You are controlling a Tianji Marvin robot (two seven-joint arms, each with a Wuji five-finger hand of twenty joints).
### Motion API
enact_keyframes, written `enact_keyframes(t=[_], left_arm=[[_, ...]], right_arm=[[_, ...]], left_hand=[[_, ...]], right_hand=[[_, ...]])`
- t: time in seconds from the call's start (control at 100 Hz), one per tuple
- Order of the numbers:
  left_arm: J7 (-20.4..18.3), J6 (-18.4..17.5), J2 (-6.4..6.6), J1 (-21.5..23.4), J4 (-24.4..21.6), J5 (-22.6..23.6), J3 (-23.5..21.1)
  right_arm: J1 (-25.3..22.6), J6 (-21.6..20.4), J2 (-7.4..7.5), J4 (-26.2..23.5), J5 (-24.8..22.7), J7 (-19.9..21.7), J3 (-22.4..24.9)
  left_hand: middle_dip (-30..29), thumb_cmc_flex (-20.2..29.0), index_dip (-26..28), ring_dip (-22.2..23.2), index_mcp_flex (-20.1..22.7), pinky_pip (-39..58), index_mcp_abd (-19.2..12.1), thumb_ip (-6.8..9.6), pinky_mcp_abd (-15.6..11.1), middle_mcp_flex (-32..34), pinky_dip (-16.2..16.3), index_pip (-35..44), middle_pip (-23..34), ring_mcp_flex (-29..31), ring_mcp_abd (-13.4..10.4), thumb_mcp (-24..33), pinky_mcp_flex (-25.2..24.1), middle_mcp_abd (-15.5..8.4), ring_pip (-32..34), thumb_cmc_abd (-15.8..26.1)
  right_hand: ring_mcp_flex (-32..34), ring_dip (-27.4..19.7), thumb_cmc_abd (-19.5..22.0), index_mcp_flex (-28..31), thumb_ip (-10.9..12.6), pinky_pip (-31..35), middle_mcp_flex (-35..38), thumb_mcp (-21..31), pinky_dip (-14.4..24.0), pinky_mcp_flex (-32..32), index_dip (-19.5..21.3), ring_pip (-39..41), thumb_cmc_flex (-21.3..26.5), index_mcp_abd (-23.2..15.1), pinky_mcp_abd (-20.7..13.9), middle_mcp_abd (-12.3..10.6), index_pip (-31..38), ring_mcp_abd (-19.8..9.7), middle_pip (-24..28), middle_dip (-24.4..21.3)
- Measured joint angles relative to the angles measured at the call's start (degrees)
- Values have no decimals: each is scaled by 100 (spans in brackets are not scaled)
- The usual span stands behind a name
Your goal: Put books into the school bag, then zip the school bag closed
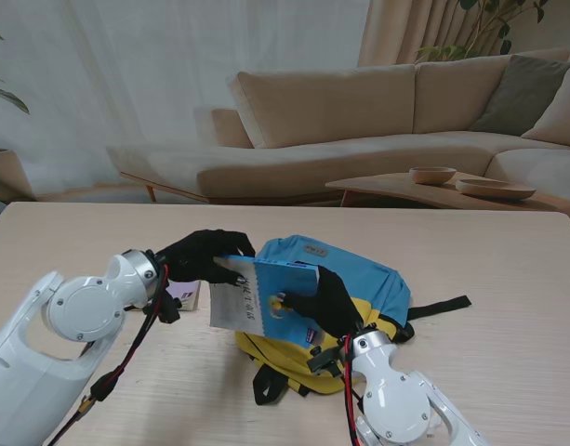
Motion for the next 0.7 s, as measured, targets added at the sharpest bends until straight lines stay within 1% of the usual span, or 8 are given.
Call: enact_keyframes(t=[0.07,0.1,0.2,0.27,0.38,0.47,0.57,0.7], left_arm=[[13,1,-8,83,-45,-27,-77],[18,1,-12,122,-67,-34,-118],[168,-9,-34,277,-141,-20,-260],[362,-10,-62,416,-203,-18,-367],[460,-23,-110,631,-296,-30,-601],[620,-64,-130,803,-349,-42,-747],[643,-115,-149,989,-403,-98,-937],[698,-151,-150,1145,-403,-234,-1049]], right_arm=[[-17,7,-16,-1,0,-22,15],[-24,7,-22,-1,0,-28,26],[-39,4,-36,-1,6,-52,64],[-52,-4,-47,-3,70,-70,109],[-69,-37,-49,-4,95,-72,178],[-70,-53,-52,-4,112,-112,218],[-63,-78,-66,-2,149,-169,275],[-43,-116,-93,4,202,-261,344]], left_hand=[[-996,-297,-276,-145,-256,-262,217,144,-116,-718,-79,-362,122,-399,-109,-1,-222,-2,-405,269],[-1240,-488,-345,-204,-364,-392,228,173,-140,-997,-105,-506,122,-554,-130,1,-310,-2,-536,405],[-1686,-1068,-635,-378,-711,-774,380,406,-229,-1684,-182,-907,-88,-1001,-193,24,-568,-5,-976,783],[-1967,-1308,-905,-483,-718,-975,443,507,-256,-1949,-227,-1177,-346,-1075,-242,91,-645,0,-1206,986],[-2328,-1442,-1439,-673,-998,-1358,564,508,-280,-2381,-274,-1716,-778,-1308,-254,92,-769,10,-1607,1051],[-2508,-1584,-1853,-824,-1134,-1585,622,509,-303,-2456,-315,-2165,-1066,-1426,-255,85,-833,16,-1912,1052],[-2563,-1726,-2033,-872,-1411,-1781,687,509,-330,-2606,-359,-2227,-1046,-1426,-282,85,-879,16,-2020,1030],[-2564,-1941,-2147,-876,-1488,-2015,744,509,-342,-2734,-368,-2291,-1066,-1523,-324,84,-953,16,-2148,913]], right_hand=[[1,7,-45,67,-4,10,-57,0,39,2,288,75,-1,6,9,18,-71,19,156,103],[1,45,-49,75,-5,17,-58,0,61,2,366,82,-1,5,15,34,-73,25,200,130],[1,76,-128,218,-10,71,-58,0,69,2,433,205,-1,7,58,57,-107,67,324,199],[2,139,-168,282,-11,81,-58,1,77,2,497,269,-2,11,63,72,-120,121,392,224],[2,145,-178,306,-11,82,-58,1,79,2,561,286,-2,17,69,74,-121,138,403,249],[2,148,-179,309,-14,82,-58,1,95,2,574,292,-2,18,71,74,-121,140,404,274],[2,153,-180,309,-15,107,-58,1,134,2,641,338,-2,34,74,74,-121,146,441,288],[2,154,-182,309,-17,142,-58,1,134,2,706,347,-2,43,75,76,-121,150,453,288]])
